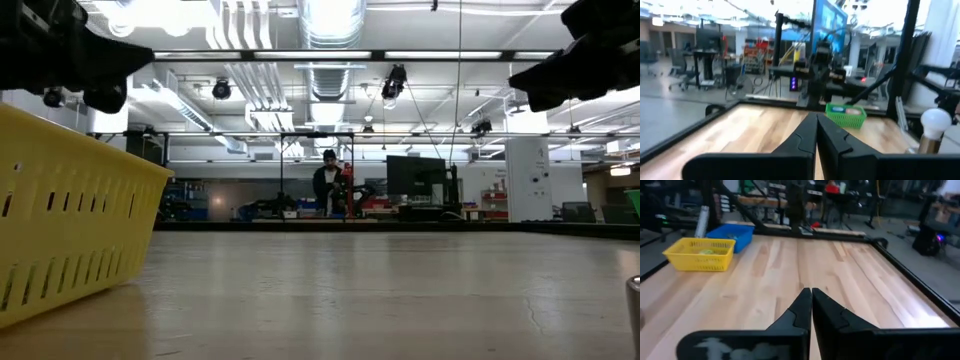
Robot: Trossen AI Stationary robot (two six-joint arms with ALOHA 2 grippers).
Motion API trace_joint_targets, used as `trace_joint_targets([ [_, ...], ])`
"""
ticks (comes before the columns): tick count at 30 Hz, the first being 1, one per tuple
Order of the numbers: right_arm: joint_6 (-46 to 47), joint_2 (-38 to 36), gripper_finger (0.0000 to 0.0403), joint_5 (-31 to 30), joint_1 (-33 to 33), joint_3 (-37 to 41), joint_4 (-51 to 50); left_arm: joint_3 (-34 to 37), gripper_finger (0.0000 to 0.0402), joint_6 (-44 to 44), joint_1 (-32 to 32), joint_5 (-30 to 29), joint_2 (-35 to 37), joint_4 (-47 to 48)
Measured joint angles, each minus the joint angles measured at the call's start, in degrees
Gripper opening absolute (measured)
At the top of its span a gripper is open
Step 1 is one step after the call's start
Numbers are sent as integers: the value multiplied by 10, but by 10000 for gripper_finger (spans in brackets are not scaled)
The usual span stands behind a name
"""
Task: Pick and place Stapler, Stapler remover, tape
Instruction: Return to Home Position
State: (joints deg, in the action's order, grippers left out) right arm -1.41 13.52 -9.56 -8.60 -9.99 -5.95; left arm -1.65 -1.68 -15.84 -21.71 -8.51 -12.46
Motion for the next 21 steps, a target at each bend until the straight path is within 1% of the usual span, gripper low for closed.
trace_joint_targets([
  [4,-7,-41,8,6,1,22,-1,0,15,7,0,1,53,71],
  [7,-4,-70,8,7,1,51,5,0,16,6,0,-6,85,92],
  [9,-4,-87,8,6,1,69,7,2,16,5,0,-8,85,103],
  [11,-15,-94,8,18,1,71,12,1,16,5,0,-7,83,107],
  [19,-47,-88,8,19,2,69,4,-1,16,-1,0,-12,80,125],
  [21,-45,-84,8,-12,1,69,8,-1,16,8,0,-13,78,127],
])
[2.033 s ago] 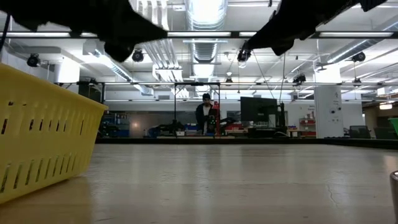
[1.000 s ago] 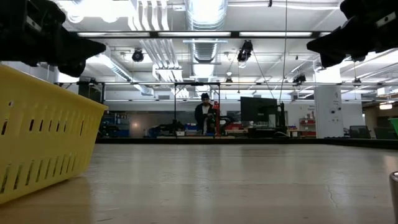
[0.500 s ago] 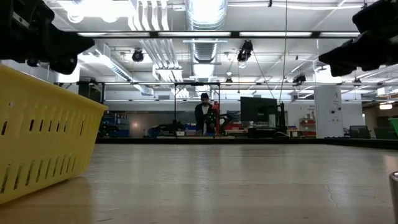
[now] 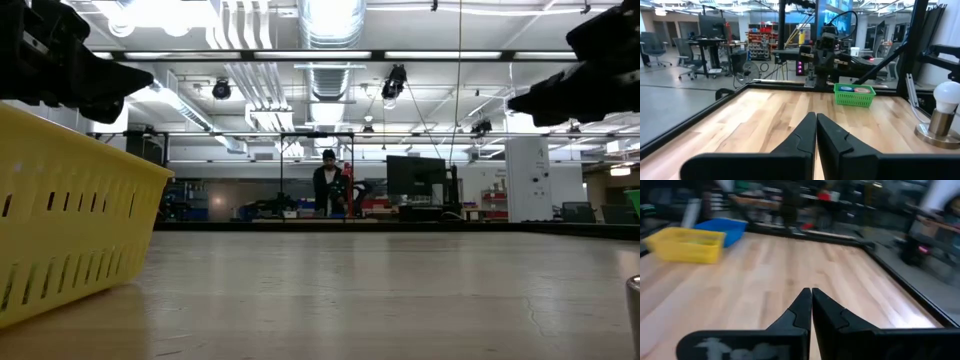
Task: Pick and place Stapler, Stapler remover, tape
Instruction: Return to Home Position
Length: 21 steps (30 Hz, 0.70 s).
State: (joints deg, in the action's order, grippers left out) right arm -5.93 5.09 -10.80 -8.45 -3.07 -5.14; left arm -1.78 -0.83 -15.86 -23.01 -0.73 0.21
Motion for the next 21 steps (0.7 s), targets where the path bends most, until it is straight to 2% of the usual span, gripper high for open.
trace_joint_targets([
  [3,47,3,8,-42,0,0,2,0,16,3,0,0,-4,1],
  [8,120,3,8,-42,0,0,2,0,16,3,0,-1,-6,3],
  [21,117,3,8,-42,0,0,2,1,16,4,0,-2,-6,2],
])
